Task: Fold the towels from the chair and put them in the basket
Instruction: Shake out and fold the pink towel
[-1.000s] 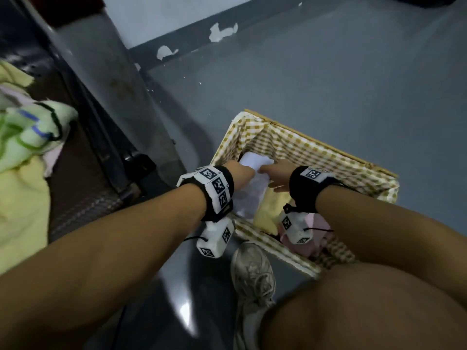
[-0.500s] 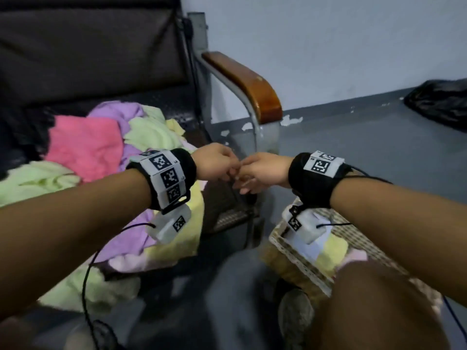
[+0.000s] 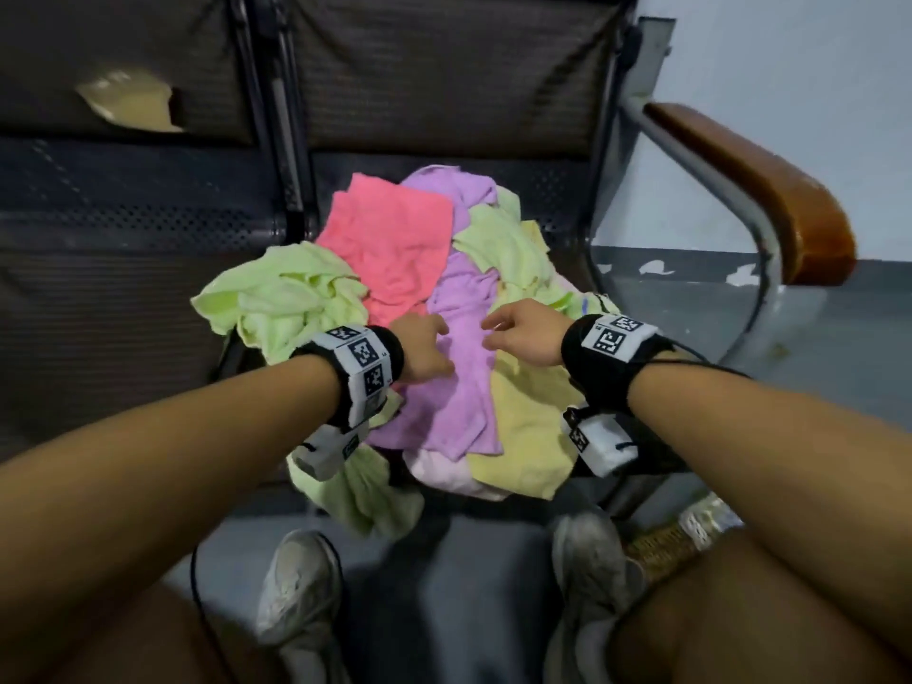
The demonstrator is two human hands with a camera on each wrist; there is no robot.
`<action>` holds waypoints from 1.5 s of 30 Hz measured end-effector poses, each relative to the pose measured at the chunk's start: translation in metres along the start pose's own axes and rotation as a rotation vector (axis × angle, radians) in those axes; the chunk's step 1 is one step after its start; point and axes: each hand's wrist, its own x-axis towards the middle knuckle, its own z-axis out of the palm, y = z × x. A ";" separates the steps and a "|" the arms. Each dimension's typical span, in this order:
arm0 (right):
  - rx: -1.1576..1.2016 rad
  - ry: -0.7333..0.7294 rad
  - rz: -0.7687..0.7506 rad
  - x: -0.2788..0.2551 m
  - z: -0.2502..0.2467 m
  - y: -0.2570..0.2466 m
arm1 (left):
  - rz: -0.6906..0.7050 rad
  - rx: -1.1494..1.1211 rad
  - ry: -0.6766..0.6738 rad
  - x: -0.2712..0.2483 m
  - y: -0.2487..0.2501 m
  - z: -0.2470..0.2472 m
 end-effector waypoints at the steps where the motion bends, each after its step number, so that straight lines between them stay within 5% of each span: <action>1: -0.013 0.006 0.005 0.007 0.003 0.002 | -0.035 0.044 0.008 0.003 -0.007 0.007; 7: -0.054 0.061 -0.035 0.039 0.008 0.005 | -0.316 -0.008 0.237 0.018 -0.025 0.014; 9: -0.068 0.058 -0.064 0.043 0.011 0.003 | -0.349 -0.018 0.185 0.023 -0.036 0.009; 11: -0.124 0.060 -0.093 0.049 0.010 -0.001 | -0.307 -0.002 0.134 0.022 -0.044 0.000; 13: -0.172 0.101 -0.127 0.055 0.006 -0.005 | -0.246 -0.050 0.233 0.021 -0.045 -0.006; 16: -0.097 0.130 -0.260 0.056 0.004 -0.008 | -0.075 -0.331 0.443 0.018 -0.028 -0.013; 20: -0.063 0.109 -0.354 0.050 0.002 -0.015 | 0.092 -0.879 0.392 0.001 0.013 -0.031; 22: -0.043 0.165 -0.415 0.043 -0.001 -0.020 | 0.162 -0.963 0.382 -0.012 0.028 -0.043; 29: 0.095 0.497 -0.388 0.009 -0.039 -0.021 | 0.034 -0.483 0.607 -0.021 0.009 -0.061; 34: 0.278 0.339 -0.415 -0.011 -0.050 -0.032 | -0.040 -0.527 0.715 -0.023 -0.004 -0.069; 37: -0.101 0.131 -0.291 -0.015 -0.049 -0.022 | -0.092 -0.575 0.847 -0.028 -0.013 -0.076; 39: -0.356 0.064 -0.215 -0.016 -0.042 -0.014 | -0.133 -0.511 0.827 -0.030 -0.017 -0.074; 41: -0.337 0.138 -0.254 -0.018 -0.040 -0.013 | -0.182 -0.372 0.675 -0.031 -0.015 -0.066; 45: -0.180 0.332 -0.516 -0.022 -0.039 -0.036 | 0.026 -0.133 0.353 -0.036 0.005 -0.051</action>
